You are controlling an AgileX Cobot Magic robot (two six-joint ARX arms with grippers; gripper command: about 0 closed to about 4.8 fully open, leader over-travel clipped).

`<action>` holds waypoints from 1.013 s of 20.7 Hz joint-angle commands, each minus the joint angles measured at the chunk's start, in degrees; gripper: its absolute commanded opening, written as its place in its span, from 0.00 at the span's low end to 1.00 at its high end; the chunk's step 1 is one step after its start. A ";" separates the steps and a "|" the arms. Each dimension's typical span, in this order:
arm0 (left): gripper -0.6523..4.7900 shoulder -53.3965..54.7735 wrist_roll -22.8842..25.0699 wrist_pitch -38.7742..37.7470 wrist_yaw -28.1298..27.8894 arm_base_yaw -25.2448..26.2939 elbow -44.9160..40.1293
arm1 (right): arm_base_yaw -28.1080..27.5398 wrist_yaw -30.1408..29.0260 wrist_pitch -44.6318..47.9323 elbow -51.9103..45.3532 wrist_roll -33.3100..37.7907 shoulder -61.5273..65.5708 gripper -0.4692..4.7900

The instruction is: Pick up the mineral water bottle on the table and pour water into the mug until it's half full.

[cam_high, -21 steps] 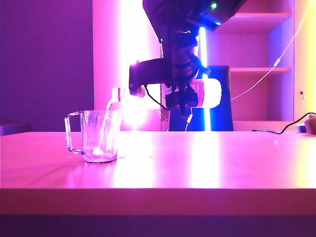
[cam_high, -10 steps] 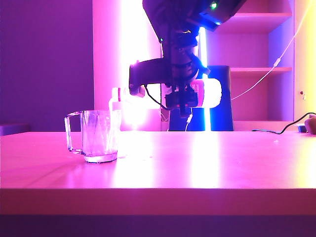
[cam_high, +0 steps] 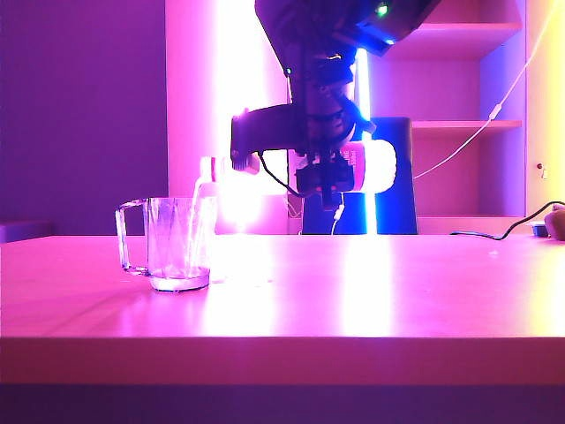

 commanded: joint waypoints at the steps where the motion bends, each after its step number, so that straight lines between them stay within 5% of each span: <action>1: 0.11 0.00 0.20 0.74 0.26 0.00 0.00 | 0.22 1.11 2.51 0.52 -2.23 -0.68 0.61; 21: 0.11 -0.02 0.20 0.72 0.26 0.02 0.00 | 0.59 2.80 5.42 0.55 -6.49 -0.66 0.61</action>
